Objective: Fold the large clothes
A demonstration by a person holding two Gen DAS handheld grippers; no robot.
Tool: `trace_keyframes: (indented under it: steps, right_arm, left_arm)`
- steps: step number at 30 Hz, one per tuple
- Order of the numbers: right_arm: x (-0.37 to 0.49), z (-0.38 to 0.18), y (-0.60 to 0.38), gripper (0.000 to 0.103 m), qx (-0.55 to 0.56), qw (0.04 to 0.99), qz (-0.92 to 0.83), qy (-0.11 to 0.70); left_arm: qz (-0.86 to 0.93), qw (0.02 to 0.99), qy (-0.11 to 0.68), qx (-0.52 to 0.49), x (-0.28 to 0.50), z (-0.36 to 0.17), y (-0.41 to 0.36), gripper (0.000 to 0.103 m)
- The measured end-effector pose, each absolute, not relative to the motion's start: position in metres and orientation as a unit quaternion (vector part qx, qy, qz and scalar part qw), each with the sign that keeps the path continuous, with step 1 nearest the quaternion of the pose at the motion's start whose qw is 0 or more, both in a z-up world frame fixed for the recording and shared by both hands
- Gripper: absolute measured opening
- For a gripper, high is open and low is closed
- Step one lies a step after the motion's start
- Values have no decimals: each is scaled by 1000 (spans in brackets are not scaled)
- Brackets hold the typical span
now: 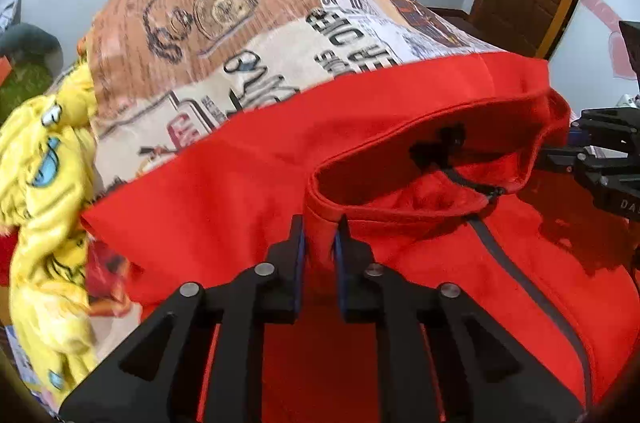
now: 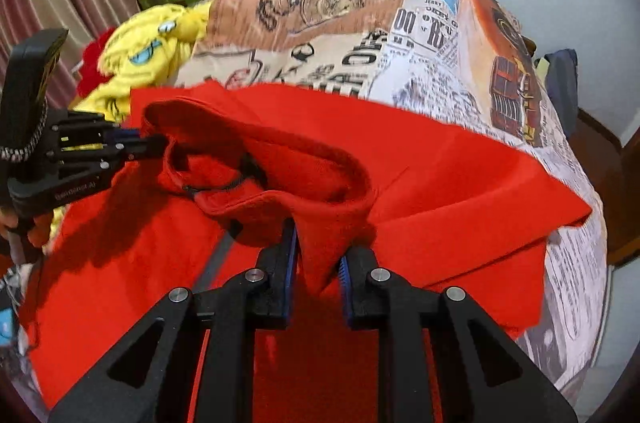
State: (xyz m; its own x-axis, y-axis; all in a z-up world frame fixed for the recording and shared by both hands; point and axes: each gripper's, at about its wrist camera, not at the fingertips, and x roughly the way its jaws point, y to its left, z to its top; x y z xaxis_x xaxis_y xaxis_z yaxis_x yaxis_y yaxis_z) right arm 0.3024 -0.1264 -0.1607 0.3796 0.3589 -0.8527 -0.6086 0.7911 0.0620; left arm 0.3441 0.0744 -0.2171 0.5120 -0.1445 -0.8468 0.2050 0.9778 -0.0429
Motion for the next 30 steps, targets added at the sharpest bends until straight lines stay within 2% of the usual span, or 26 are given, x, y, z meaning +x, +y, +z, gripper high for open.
trace_keyframes:
  steps: [1,3,5,11,17,21,25,30]
  right_arm:
    - [298,-161,-128,23,-137,821,294,470]
    - [292,-160,-130,25,-152,821,290,468]
    - [286,-158,-132,25,-164,820,287,467]
    - [276,-145,-147,25,-152,809,305,478]
    - [276,-118,-159,25,-136,828,305,451]
    - [288,-96,-163,25,-102,848,299,425]
    - [308,-88,-158,37,-80,862,281,414]
    - [330,-109,-146,39,-65,856,270,436]
  left_arm:
    - [-101,868,486,30,341,-220,75,19]
    - [-100,863,494,27,334,-226,76,36]
    - [-97,859,502,23,328,-230,80,41]
    - [-88,848,522,13,302,-228,102,41]
    - [-58,871,487,-12,296,-182,135,42]
    - [-34,889,456,-21,312,-153,149,47]
    - [-35,891,452,-33,345,-146,150,47]
    - [-47,877,478,-21,385,-174,133,48]
